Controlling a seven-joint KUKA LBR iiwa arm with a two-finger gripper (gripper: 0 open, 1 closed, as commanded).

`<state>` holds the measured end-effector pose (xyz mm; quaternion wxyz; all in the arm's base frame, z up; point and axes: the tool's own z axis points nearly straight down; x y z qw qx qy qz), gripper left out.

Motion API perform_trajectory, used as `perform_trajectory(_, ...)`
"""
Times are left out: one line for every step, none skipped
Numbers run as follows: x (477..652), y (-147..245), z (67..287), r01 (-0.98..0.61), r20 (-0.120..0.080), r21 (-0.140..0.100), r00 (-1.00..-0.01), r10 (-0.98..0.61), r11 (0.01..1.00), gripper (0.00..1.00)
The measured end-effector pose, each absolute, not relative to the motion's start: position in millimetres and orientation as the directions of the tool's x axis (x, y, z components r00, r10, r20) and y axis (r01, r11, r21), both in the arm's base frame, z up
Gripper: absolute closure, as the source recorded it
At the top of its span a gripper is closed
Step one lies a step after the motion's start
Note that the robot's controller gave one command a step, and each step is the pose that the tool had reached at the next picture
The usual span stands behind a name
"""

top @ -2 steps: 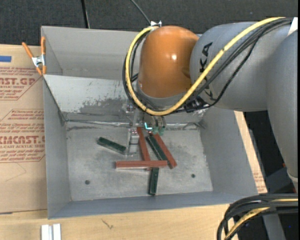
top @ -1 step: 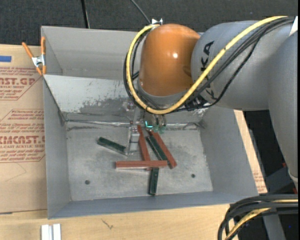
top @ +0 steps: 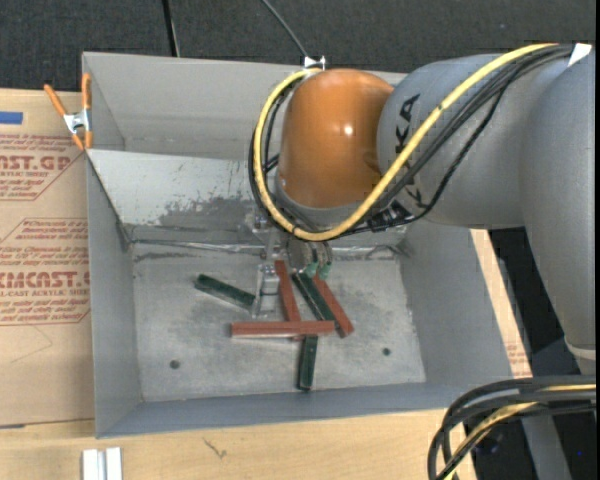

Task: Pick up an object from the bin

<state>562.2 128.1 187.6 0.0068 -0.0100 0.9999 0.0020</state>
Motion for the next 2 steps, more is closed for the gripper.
perform_trajectory(554.4,112.0,124.4,-0.103,-0.005,0.001,-0.995,-0.103,0.995,0.00)
perform_trajectory(566.6,89.9,69.8,-0.314,-0.002,0.001,-0.950,-0.314,0.950,1.00)
